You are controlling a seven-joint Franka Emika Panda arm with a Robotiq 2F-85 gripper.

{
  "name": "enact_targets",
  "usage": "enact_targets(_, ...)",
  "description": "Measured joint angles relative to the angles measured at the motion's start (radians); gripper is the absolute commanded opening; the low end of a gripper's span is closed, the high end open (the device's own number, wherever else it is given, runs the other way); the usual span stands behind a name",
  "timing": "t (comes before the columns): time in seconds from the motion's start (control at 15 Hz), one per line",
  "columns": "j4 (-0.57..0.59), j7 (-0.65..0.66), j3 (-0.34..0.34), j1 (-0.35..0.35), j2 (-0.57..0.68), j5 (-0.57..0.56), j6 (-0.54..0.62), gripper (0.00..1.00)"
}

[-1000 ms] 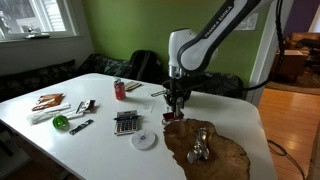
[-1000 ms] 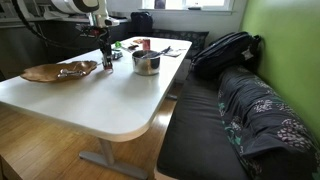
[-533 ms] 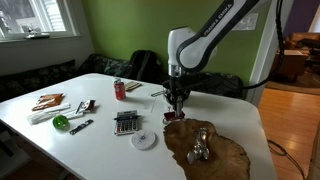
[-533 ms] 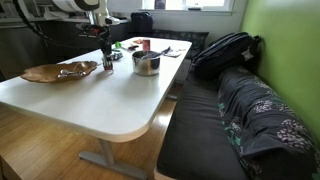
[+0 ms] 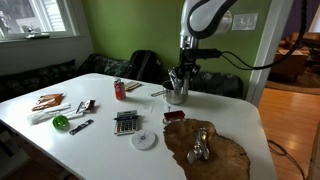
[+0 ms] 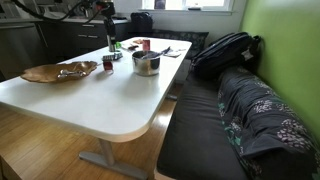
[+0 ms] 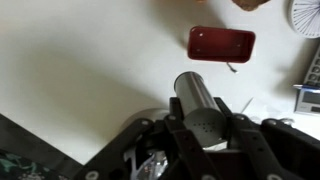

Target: Pick up the silver cylindrical object and put it on the table

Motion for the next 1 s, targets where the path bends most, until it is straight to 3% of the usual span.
enact_targets(0.2,-0.104,0.047,-0.059,-0.053,-0.062,-0.001,-0.017,0.11)
enact_targets(0.27,-0.145,0.062,-0.080,-0.073,-0.075,-0.002,-0.010,0.36)
enact_targets(0.53,-0.243,0.107,-0.109,-0.117,-0.107,-0.001,0.018,0.36)
enact_targets(0.6,-0.245,0.114,-0.108,-0.114,-0.111,-0.001,0.018,0.11)
enact_targets(0.73,-0.247,0.121,-0.103,-0.111,-0.115,-0.001,0.018,0.11)
enact_targets(1.0,-0.176,0.177,-0.130,-0.138,-0.067,-0.023,0.140,0.11)
